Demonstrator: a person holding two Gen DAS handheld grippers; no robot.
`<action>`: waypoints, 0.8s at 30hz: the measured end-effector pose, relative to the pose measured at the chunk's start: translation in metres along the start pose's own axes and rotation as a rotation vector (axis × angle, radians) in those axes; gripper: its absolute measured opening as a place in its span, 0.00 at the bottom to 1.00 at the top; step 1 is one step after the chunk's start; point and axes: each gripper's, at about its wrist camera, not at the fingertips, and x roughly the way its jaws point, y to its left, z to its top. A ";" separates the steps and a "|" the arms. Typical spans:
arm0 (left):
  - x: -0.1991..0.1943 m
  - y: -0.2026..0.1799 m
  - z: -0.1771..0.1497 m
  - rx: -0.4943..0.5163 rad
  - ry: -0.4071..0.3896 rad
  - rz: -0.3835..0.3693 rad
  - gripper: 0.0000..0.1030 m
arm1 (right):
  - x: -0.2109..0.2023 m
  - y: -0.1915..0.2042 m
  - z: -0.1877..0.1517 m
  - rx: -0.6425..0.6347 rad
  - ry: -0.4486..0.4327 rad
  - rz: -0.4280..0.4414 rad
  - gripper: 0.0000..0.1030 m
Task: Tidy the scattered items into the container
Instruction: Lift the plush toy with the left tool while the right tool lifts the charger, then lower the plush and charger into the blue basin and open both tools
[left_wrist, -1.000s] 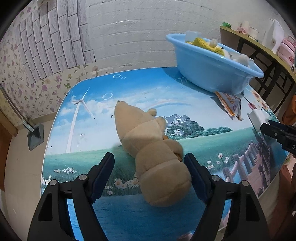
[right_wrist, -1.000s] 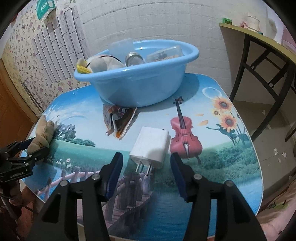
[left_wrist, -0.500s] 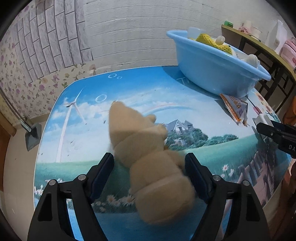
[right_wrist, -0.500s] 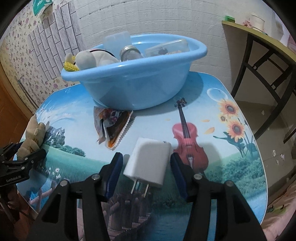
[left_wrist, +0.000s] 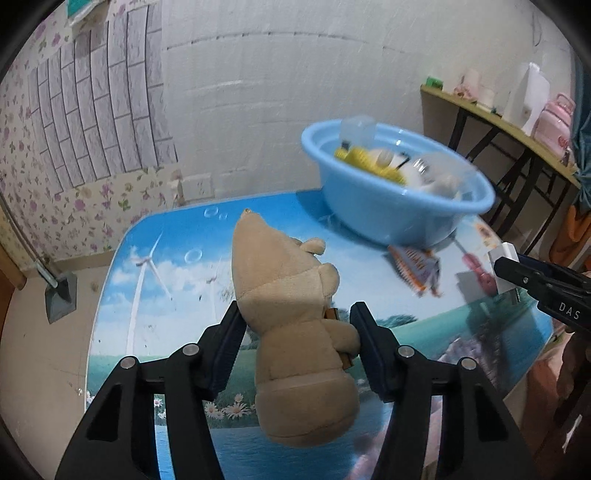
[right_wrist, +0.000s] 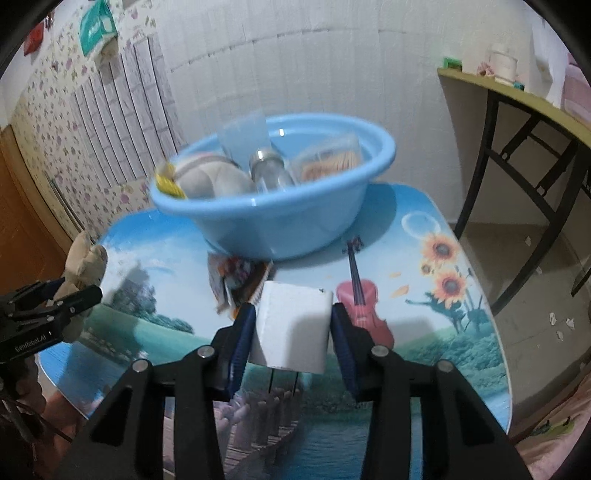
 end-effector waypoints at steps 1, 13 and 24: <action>-0.004 -0.002 0.004 0.003 -0.012 -0.003 0.56 | -0.005 0.000 0.002 0.003 -0.020 0.008 0.39; -0.031 -0.034 0.065 0.054 -0.126 -0.089 0.56 | -0.043 0.010 0.038 0.017 -0.185 0.110 0.39; -0.002 -0.066 0.121 0.102 -0.155 -0.143 0.57 | -0.015 0.008 0.072 -0.026 -0.198 0.129 0.39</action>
